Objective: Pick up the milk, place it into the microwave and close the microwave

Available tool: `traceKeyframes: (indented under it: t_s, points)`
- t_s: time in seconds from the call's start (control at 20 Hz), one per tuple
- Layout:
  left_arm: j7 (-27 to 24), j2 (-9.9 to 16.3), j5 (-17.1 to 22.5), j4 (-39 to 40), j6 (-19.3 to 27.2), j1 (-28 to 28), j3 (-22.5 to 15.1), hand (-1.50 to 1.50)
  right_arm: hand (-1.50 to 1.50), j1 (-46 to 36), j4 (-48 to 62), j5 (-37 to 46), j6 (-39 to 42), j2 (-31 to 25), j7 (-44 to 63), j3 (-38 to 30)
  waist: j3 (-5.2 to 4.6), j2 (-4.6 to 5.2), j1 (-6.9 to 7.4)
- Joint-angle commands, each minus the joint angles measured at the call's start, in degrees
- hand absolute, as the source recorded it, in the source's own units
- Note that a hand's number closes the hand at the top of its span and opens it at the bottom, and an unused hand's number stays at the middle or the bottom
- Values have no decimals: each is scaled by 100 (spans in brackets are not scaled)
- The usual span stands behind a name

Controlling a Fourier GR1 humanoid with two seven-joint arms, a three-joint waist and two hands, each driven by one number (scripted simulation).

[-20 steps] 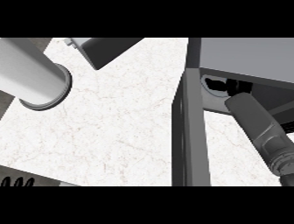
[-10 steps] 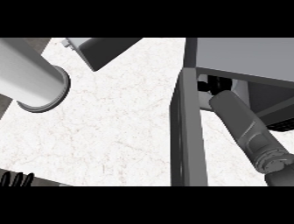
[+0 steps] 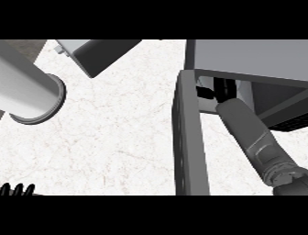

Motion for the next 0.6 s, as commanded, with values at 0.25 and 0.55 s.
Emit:
traceKeyframes:
  t_s: [0.25, 0.55]
  points:
    - [-66, -53, 41, 56, -19, 112, 23, -150, -150, 659, -352, -824, 1567, 259, -1045, -788, 4, -175, -275]
    - [77, -5, -20, -385, 88, 485, 13, -150, -150, 968, -278, -984, 2103, 376, -1464, -953, -7, -257, -373]
